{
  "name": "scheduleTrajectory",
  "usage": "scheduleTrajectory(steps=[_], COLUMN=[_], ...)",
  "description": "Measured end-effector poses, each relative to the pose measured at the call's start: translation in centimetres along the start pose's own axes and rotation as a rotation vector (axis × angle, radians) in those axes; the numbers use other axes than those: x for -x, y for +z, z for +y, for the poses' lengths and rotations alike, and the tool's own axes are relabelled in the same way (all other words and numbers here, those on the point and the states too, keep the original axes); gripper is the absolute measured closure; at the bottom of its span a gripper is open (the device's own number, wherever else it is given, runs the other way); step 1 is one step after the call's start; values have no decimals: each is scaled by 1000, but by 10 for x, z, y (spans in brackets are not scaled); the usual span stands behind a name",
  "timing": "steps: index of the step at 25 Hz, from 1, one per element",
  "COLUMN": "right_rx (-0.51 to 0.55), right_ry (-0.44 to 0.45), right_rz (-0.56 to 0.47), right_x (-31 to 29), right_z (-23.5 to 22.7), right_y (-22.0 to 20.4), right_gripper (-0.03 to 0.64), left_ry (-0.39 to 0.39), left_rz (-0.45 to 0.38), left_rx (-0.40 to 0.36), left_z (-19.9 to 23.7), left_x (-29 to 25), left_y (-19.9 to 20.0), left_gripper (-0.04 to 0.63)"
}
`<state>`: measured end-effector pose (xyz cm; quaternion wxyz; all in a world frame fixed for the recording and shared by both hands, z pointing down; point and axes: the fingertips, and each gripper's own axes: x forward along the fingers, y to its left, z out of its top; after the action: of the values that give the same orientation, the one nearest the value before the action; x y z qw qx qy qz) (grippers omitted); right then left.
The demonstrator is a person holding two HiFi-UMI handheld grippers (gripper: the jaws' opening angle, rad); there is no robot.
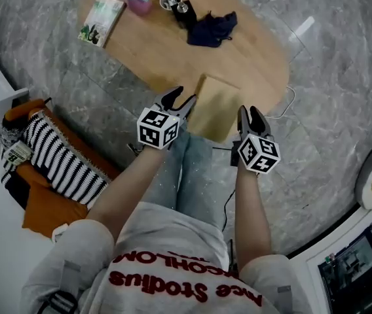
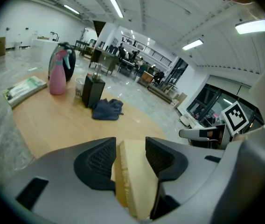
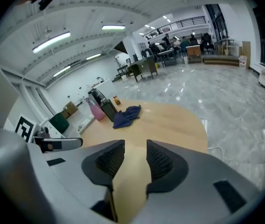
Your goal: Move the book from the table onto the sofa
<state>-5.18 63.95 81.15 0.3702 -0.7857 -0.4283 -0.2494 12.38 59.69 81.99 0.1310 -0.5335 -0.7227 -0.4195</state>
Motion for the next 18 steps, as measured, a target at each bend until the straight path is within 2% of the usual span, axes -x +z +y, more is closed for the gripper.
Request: scheduleTrajectory(steps=[4,7,10,18], right_rx=[-50,-123,-157,-191], right_ry=[-6,35,60,104], right_rz=[94,184,246,237], right_x=[-35,-57,-70,-82], right_z=[-21,-27,-27,-24], right_y=[-45,-78,-104,-115], right_gripper=[428,340,321,319], left_ry=[-9,-7,-11,-45], left_rz=[95,158,201,159], left_rx=[68,145,184,248], left_z=[9,13,11,7], left_x=[-38,-63,-81,-95], left_y=[-43,-73,-95,-103], left_gripper=[383,362,353,353])
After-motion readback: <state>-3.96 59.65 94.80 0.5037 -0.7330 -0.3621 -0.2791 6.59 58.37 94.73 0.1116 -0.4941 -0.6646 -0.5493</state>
